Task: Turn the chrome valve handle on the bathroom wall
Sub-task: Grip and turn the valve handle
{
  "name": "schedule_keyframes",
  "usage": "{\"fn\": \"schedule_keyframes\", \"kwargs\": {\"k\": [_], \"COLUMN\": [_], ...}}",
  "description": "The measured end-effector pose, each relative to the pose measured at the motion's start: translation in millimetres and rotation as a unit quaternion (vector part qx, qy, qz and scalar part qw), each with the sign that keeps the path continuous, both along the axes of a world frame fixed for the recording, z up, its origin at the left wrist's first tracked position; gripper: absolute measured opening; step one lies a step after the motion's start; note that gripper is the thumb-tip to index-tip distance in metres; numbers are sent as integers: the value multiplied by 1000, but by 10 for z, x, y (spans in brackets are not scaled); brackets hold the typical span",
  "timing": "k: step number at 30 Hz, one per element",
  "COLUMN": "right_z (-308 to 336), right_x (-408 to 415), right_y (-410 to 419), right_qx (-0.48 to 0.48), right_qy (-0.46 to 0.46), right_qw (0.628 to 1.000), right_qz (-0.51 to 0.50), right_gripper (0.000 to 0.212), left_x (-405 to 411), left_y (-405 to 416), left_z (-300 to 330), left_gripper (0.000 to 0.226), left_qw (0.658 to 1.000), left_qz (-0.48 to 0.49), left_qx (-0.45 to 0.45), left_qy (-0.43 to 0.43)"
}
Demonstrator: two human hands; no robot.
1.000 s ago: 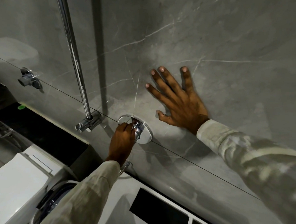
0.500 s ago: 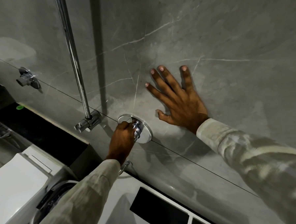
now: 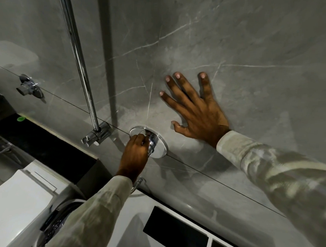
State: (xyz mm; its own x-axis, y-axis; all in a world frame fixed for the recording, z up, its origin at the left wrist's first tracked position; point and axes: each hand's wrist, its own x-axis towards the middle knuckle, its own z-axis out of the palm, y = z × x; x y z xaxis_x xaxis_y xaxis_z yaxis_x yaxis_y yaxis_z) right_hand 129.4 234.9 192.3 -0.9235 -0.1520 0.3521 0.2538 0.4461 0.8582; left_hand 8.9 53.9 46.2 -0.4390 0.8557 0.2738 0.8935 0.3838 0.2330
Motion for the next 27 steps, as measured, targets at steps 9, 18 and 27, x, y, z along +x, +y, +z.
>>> {"fn": "schedule_keyframes", "kwargs": {"k": [9,18,27], "right_z": [-8,-5,-7], "right_x": [7,7,3], "right_y": [3,-8,-1], "right_qx": [-3,0,0], "right_qy": [1,1,4], "right_qw": [1000,1000,1000], "right_qz": [-4,-4,-1], "right_gripper": [101,100,100], "left_x": [-72,-121,-108], "left_y": [7,36,6], "left_z": [-32,-74,-40], "left_gripper": [31,29,42], "left_qw": [969,909,920], "left_qz": [-81,-156,-165], "left_qx": [-37,-55,-45], "left_qy": [229,383,352]}}
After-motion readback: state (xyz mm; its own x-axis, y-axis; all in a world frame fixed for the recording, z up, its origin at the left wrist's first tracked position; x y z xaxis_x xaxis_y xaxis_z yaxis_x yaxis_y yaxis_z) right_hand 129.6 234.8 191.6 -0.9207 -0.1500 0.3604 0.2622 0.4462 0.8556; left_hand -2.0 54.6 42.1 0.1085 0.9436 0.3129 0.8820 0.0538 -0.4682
